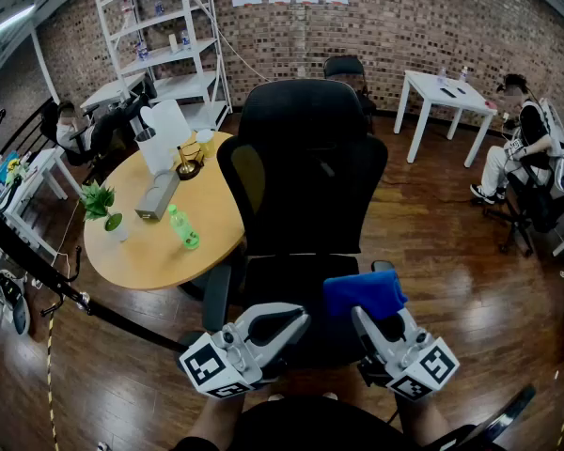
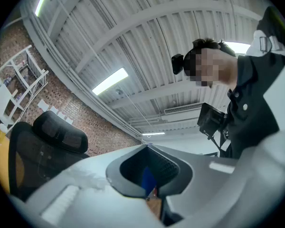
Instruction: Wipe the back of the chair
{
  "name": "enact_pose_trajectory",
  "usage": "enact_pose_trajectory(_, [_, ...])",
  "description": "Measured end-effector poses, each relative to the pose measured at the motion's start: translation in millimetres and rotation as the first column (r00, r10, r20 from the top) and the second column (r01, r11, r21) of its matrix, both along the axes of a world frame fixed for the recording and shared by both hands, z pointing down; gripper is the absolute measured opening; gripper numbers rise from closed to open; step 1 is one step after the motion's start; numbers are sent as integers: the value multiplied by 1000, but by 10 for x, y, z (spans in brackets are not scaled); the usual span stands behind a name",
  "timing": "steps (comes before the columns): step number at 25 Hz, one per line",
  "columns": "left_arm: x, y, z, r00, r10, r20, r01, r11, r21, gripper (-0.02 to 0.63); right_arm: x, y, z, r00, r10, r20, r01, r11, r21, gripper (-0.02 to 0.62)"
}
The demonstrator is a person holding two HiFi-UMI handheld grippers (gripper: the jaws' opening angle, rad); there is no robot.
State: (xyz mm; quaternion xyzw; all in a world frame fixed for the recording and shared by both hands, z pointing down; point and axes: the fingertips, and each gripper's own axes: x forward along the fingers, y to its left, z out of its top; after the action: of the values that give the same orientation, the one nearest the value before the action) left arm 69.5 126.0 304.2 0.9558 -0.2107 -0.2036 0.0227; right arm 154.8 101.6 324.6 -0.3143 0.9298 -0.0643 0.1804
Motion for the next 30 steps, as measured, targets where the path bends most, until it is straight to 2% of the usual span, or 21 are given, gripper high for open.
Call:
enact_pose_trajectory(6, [189, 33, 22, 1000, -12, 12, 12, 1000, -6, 5, 179, 22, 37, 1000, -15, 10, 15, 1000, -18, 54])
enact_pose_trajectory(15, [297, 13, 69, 995, -82, 56, 84, 996, -21, 5, 408, -102, 163, 997, -45, 56, 48, 997, -61, 54])
enact_pose_trajectory(23, [68, -284, 40, 996, -81, 29, 81, 997, 13, 4, 238, -522, 106, 1000, -18, 16, 18, 998, -55, 54])
enact_pose_trajectory(30, [-502, -875, 18, 1000, -19, -10, 20, 999, 46, 4, -240, -1275, -204, 998, 53, -13, -53, 999, -1, 54])
